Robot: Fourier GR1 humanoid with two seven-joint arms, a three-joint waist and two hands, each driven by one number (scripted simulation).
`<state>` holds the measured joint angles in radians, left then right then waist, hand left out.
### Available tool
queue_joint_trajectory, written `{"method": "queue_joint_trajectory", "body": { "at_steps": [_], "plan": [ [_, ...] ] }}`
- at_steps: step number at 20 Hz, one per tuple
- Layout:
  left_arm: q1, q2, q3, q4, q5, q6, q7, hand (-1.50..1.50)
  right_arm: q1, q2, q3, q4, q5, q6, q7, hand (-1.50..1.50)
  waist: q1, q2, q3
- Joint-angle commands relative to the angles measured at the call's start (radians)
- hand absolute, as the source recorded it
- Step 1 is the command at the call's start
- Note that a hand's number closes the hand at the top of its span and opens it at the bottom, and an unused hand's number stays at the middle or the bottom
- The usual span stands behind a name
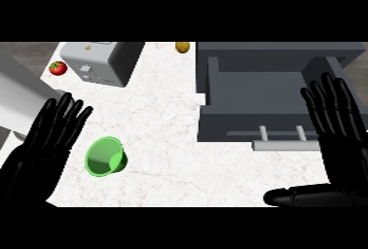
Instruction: Pick up the cup, place it into the drawer and close the drawer
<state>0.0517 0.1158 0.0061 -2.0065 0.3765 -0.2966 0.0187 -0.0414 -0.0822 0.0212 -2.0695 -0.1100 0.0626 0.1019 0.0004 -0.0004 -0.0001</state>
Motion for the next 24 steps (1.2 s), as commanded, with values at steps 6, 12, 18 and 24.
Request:
{"method": "queue_joint_trajectory", "body": {
  "at_steps": [6,12,18,24],
  "plan": [
    [-0.017,0.008,0.052,0.035,0.017,-0.011,0.047,-1.50,-0.038,-0.013,-0.059,0.005,-0.038,0.021,0.018,-1.50,0.000,0.000,0.000],
    [-0.029,-0.010,0.053,0.135,-0.055,-0.007,-0.006,-1.50,-0.068,0.012,-0.013,0.013,0.011,-0.007,0.047,-1.50,0.000,0.000,0.000],
    [0.050,0.016,0.102,0.140,-0.034,-0.055,-0.028,-1.50,-0.059,-0.001,-0.044,-0.004,-0.009,0.012,0.033,-1.50,0.001,0.000,0.000],
    [0.100,0.007,0.117,0.297,-0.135,-0.109,-0.196,-1.50,-0.081,0.026,-0.031,0.073,0.026,-0.007,-0.015,-1.50,0.002,0.000,0.000]
  ]
}}
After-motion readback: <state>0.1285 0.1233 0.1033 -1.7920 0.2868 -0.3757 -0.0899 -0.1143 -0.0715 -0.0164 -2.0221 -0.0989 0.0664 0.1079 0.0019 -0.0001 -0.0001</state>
